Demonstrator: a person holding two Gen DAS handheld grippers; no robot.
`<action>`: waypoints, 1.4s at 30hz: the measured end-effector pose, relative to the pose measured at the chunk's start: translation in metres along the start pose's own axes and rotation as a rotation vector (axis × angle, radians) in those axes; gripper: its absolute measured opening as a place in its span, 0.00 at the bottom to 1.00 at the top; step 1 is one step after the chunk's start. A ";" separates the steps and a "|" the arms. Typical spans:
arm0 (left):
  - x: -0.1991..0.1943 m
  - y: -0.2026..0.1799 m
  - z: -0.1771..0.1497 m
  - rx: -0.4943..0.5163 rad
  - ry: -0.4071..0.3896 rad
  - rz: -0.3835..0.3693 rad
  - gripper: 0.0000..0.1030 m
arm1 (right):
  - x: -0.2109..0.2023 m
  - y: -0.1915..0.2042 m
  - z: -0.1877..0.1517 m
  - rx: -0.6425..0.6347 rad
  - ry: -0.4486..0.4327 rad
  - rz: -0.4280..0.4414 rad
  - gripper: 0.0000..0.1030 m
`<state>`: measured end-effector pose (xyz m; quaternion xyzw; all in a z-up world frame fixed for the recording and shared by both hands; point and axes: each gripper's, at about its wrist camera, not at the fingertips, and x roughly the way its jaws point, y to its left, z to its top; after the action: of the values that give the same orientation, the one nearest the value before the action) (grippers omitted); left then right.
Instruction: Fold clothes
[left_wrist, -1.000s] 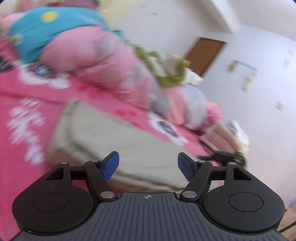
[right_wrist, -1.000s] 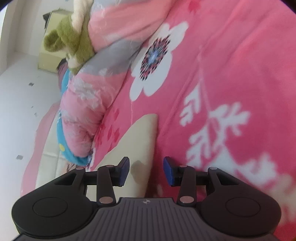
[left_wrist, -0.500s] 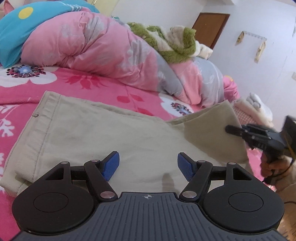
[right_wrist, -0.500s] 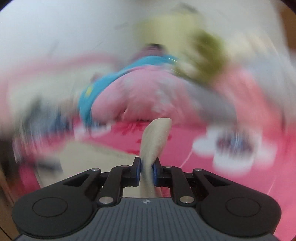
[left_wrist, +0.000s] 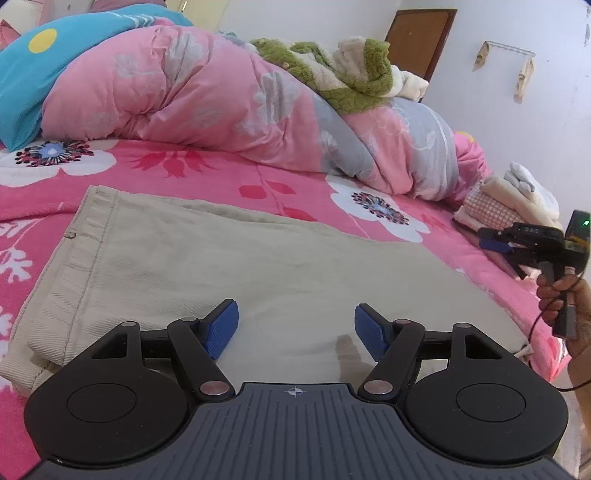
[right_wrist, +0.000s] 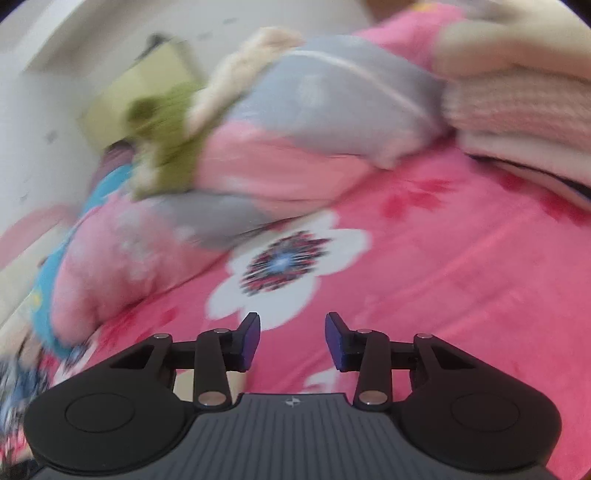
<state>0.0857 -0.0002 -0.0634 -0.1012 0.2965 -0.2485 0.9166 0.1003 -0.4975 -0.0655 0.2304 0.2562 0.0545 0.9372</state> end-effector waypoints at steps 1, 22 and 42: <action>0.000 0.000 0.000 -0.001 -0.001 0.003 0.68 | 0.004 0.014 -0.002 -0.044 0.020 0.049 0.34; -0.076 0.039 -0.011 -0.082 -0.212 -0.036 0.69 | 0.003 0.224 -0.053 -0.439 0.322 0.231 0.18; -0.091 0.093 -0.026 -0.192 -0.240 -0.057 0.69 | 0.080 0.370 -0.109 -0.558 0.410 0.334 0.26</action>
<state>0.0433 0.1253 -0.0704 -0.2256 0.2045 -0.2310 0.9241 0.1196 -0.1072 -0.0150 -0.0107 0.3724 0.3190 0.8715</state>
